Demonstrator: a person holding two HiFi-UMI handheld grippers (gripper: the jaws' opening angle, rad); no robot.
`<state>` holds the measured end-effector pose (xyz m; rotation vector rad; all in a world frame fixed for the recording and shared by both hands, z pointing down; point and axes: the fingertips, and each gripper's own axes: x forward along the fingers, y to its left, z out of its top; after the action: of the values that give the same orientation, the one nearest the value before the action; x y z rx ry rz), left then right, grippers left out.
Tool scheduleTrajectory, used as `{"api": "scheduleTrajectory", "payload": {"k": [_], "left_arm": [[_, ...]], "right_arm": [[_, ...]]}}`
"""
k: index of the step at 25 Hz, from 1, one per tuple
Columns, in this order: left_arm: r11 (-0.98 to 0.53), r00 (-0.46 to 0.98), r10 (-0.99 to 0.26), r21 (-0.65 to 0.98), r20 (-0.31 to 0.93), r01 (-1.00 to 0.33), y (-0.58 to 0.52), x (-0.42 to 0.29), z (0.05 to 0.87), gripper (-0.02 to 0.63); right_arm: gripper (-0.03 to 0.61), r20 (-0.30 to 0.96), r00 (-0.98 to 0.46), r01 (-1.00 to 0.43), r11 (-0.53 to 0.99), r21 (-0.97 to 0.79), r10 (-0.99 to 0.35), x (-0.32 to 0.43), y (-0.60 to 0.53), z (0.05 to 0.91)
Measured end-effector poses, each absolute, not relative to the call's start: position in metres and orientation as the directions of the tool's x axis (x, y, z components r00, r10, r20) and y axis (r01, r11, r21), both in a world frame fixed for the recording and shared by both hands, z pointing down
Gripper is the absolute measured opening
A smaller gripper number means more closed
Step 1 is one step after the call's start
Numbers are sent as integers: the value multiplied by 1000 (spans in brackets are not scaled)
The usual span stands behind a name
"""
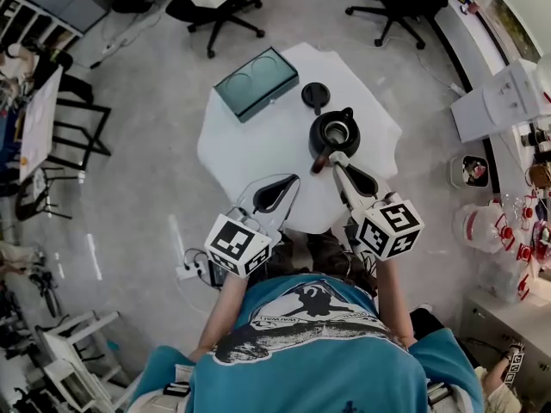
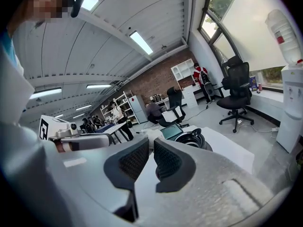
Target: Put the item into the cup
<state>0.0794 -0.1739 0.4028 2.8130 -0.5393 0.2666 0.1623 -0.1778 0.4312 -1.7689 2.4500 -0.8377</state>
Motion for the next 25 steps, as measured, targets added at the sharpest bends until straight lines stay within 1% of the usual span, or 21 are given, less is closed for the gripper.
{"api": "scheduleTrajectory", "payload": {"k": [7, 14, 21, 25], "left_arm": [[-874, 893, -391, 214, 224, -437, -175, 96, 404, 0], [-843, 862, -461, 199, 210, -500, -178, 102, 403, 0], [-813, 827, -521, 173, 209, -556, -178, 94, 405, 0], [-800, 813, -539, 169, 222, -576, -177, 90, 410, 0]], "right_arm": [[32, 335, -410, -885, 282, -370, -848, 191, -190, 440], [34, 399, -476, -878, 400, -262, -784, 210, -214, 449], [34, 540, -527, -816, 567, -107, -656, 210, -237, 474], [34, 626, -513, -774, 632, -41, -587, 209, -251, 491]]}}
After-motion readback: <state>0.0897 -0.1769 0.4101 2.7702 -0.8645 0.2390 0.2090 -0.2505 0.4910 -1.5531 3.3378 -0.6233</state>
